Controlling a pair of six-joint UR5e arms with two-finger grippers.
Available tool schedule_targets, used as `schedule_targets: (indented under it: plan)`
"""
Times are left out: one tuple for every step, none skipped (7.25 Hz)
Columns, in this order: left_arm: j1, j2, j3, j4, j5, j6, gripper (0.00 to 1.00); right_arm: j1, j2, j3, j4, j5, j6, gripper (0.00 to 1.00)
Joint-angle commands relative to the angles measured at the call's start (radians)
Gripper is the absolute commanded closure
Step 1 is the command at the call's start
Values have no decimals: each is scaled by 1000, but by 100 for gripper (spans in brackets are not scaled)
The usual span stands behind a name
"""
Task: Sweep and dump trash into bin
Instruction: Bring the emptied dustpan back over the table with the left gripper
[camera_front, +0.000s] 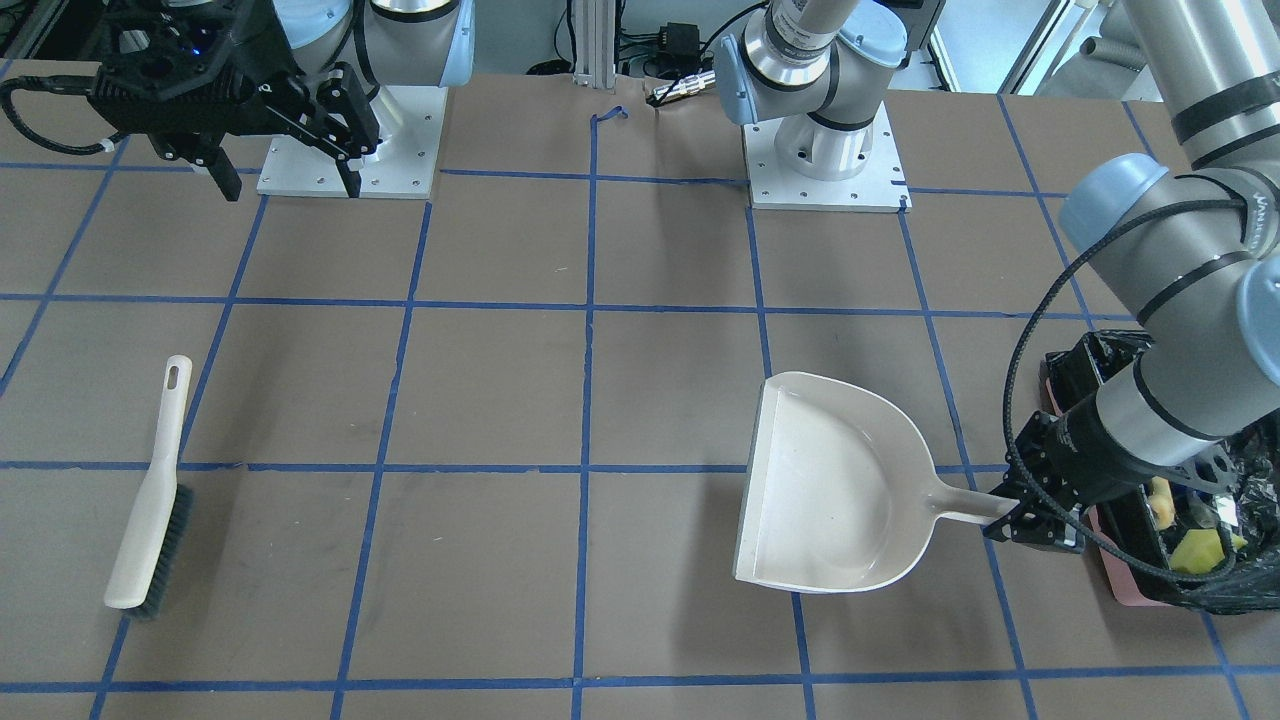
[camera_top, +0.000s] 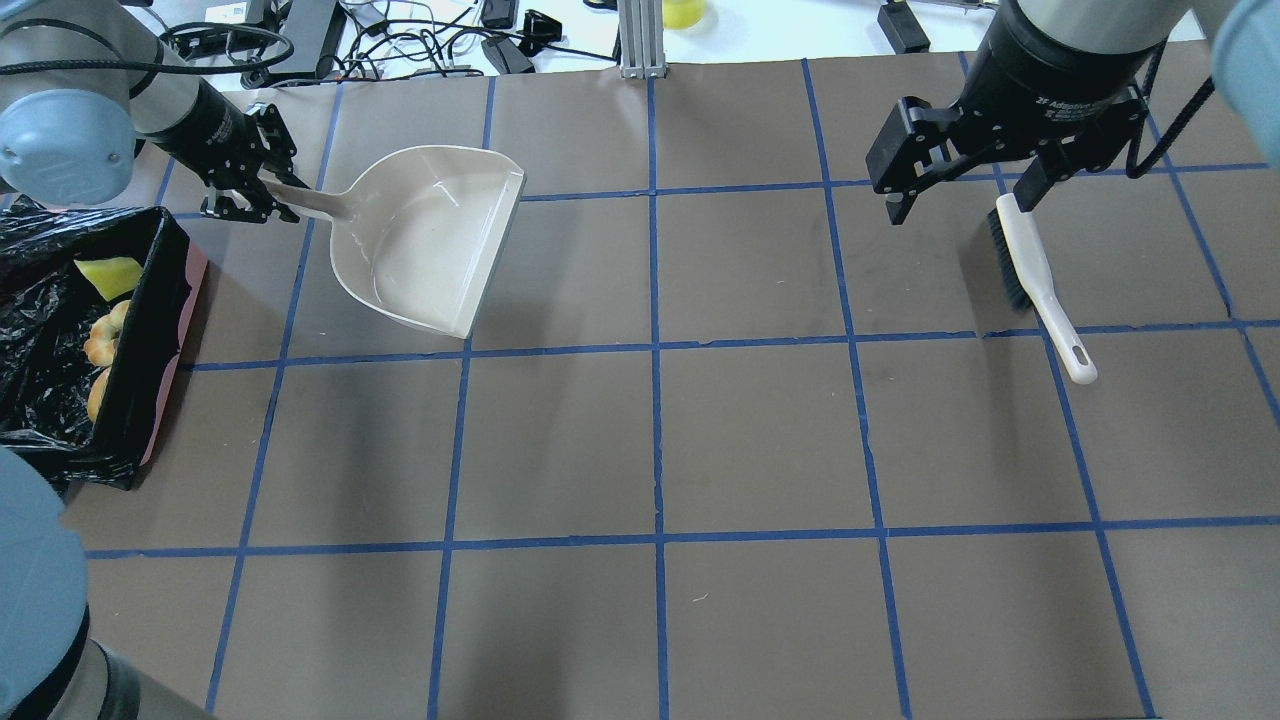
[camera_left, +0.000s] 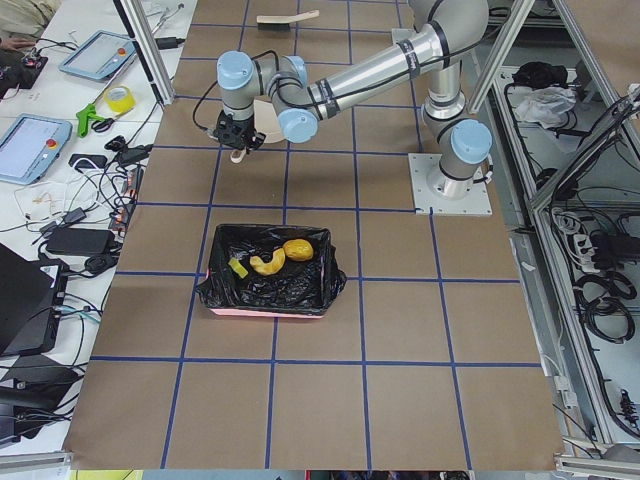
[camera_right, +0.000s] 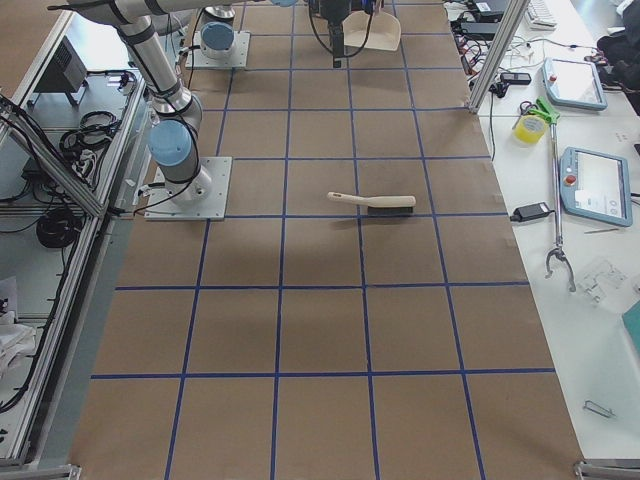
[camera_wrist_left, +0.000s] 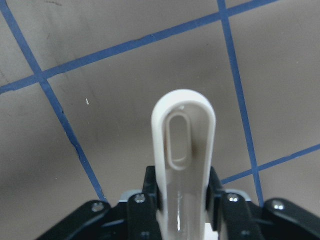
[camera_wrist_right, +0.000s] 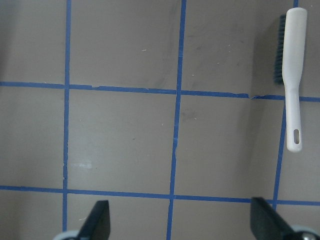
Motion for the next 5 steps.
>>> schedule_targets:
  plan:
    - [-18,-57,1,37,30,-31,100,0,0,0,0,0,0,0]
    - [-20,-74,4,73,30,-60,100,0,1,0,0,0,0,0]
    - [-23,-91,15,93,32,-68,100,1,1,0,0,0,0,0]
    - [-24,-108,29,96,32,-70,100,0,1,0,0,0,0,0]
    - [-24,-128,44,97,32,-70,100,0,0,0,0,1,0,0]
